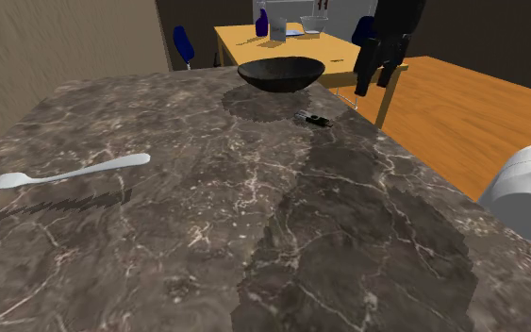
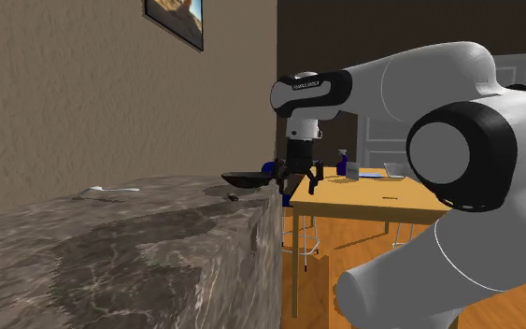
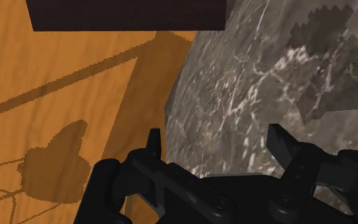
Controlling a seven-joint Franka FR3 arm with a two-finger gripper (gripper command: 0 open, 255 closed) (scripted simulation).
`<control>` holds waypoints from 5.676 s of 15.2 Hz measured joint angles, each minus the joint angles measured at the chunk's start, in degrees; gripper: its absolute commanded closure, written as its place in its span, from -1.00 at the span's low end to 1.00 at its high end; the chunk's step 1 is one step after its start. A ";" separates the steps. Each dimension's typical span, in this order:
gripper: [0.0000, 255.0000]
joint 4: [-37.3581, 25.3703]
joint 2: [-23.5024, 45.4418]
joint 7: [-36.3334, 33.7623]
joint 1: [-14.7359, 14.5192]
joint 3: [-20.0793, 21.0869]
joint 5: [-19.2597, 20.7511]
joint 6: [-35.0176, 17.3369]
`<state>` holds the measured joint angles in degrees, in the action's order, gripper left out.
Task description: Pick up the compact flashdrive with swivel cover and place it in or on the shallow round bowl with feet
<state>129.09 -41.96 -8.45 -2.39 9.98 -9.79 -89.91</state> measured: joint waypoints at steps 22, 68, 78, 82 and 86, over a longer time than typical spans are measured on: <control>-1.00 -17.14 17.37 -13.50 -4.25 19.53 -0.23 -2.29; 1.00 -48.84 33.26 -13.16 -0.79 19.77 7.11 15.20; 1.00 -60.65 45.76 -8.30 0.98 18.39 13.39 16.03; 1.00 -54.16 43.21 -7.42 1.85 17.78 12.03 11.74; 1.00 -48.69 40.98 -6.73 2.38 17.29 10.92 8.22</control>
<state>80.40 -0.99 -15.18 -0.01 27.26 1.12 -81.69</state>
